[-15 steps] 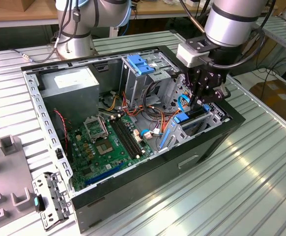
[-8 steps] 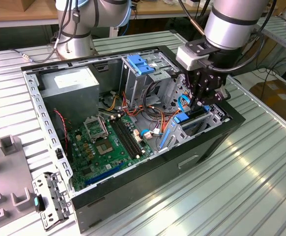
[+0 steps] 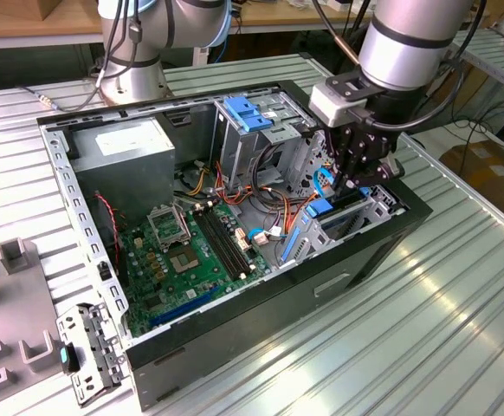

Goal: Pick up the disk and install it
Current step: 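Insert the second disk wire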

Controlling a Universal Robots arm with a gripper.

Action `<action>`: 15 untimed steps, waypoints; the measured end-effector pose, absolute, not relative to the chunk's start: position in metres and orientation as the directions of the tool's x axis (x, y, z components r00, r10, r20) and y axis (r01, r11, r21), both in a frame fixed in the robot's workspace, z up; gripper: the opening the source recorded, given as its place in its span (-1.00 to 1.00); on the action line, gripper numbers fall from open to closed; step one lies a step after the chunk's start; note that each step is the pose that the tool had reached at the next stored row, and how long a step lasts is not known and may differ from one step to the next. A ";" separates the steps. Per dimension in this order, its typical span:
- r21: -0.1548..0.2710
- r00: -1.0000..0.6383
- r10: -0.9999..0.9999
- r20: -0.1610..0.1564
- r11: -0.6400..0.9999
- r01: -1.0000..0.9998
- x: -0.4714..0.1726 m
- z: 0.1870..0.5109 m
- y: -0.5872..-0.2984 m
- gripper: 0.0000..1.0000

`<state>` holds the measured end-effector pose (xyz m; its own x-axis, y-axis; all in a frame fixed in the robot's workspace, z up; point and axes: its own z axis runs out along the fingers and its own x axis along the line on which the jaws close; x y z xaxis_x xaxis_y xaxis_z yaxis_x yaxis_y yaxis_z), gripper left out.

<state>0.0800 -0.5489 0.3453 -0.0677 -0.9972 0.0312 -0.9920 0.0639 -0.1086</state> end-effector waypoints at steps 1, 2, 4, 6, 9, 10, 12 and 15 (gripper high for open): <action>-0.109 -0.067 -0.997 0.031 0.063 -0.992 0.080 0.345 -0.549 -0.68; -0.109 -0.065 -0.997 0.031 0.061 -0.992 0.080 0.345 -0.549 -0.68; -0.109 -0.061 -0.998 0.031 0.057 -0.992 0.080 0.345 -0.549 -0.68; -0.109 -0.060 -0.998 0.031 0.056 -0.992 0.080 0.345 -0.549 -0.68; -0.110 -0.060 -0.998 0.031 0.056 -0.992 0.080 0.345 -0.549 -0.68; -0.110 -0.060 -0.998 0.031 0.056 -0.992 0.080 0.345 -0.549 -0.68; -0.111 -0.059 -0.998 0.031 0.056 -0.992 0.080 0.345 -0.549 -0.68; -0.111 -0.059 -0.998 0.031 0.055 -0.992 0.080 0.346 -0.549 -0.68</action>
